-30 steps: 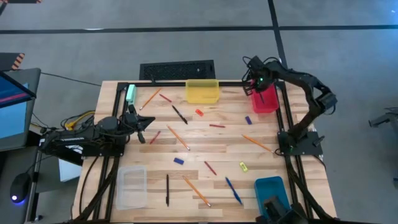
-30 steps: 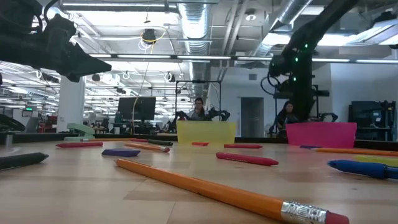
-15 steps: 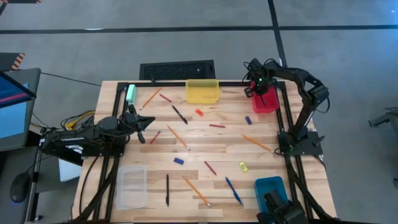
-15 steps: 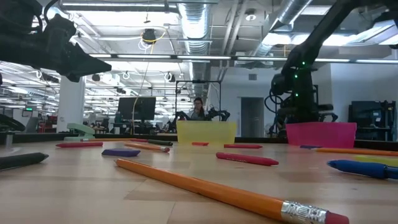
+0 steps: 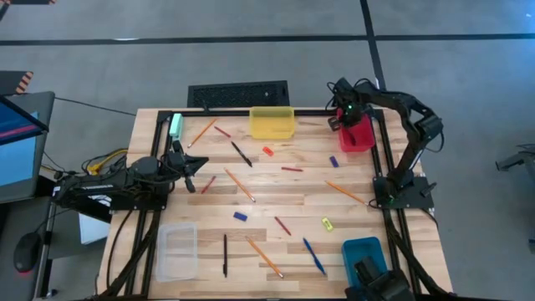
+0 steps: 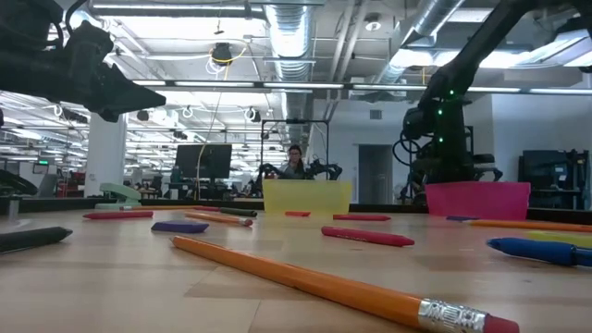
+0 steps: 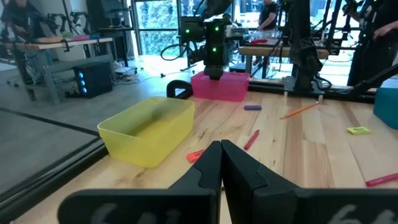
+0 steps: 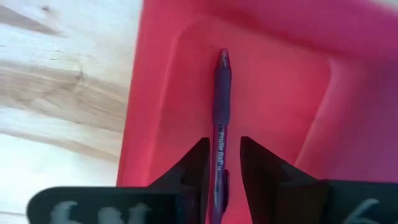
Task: Sort crayons/erasers/pens/pencils in bins
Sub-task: Put the blue eraser into the transparent bin
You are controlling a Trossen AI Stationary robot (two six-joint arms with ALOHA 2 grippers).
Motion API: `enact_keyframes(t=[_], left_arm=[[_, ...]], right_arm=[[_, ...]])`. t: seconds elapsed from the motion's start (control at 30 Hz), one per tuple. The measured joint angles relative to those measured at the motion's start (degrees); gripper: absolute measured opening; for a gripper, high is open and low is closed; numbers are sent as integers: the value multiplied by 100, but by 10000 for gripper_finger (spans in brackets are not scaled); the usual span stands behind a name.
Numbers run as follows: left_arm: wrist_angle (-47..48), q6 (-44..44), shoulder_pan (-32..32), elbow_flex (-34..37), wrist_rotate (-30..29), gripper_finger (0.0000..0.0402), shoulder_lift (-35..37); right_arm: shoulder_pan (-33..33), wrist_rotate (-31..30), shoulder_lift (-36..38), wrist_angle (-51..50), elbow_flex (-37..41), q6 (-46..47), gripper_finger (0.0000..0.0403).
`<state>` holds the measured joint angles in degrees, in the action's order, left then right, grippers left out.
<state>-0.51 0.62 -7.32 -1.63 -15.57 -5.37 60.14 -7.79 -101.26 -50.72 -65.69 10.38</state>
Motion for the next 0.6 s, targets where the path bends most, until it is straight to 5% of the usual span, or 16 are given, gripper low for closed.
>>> enact_keyframes(t=[0.33,0.6], left_arm=[[0,1,1,-1,0,0,0],[1,-1288,1,0,-5,0,0]], right_arm=[[-857,-11,1665,371,107,-798,41],[-2229,44,3249,2629,1380,-1025,10]])
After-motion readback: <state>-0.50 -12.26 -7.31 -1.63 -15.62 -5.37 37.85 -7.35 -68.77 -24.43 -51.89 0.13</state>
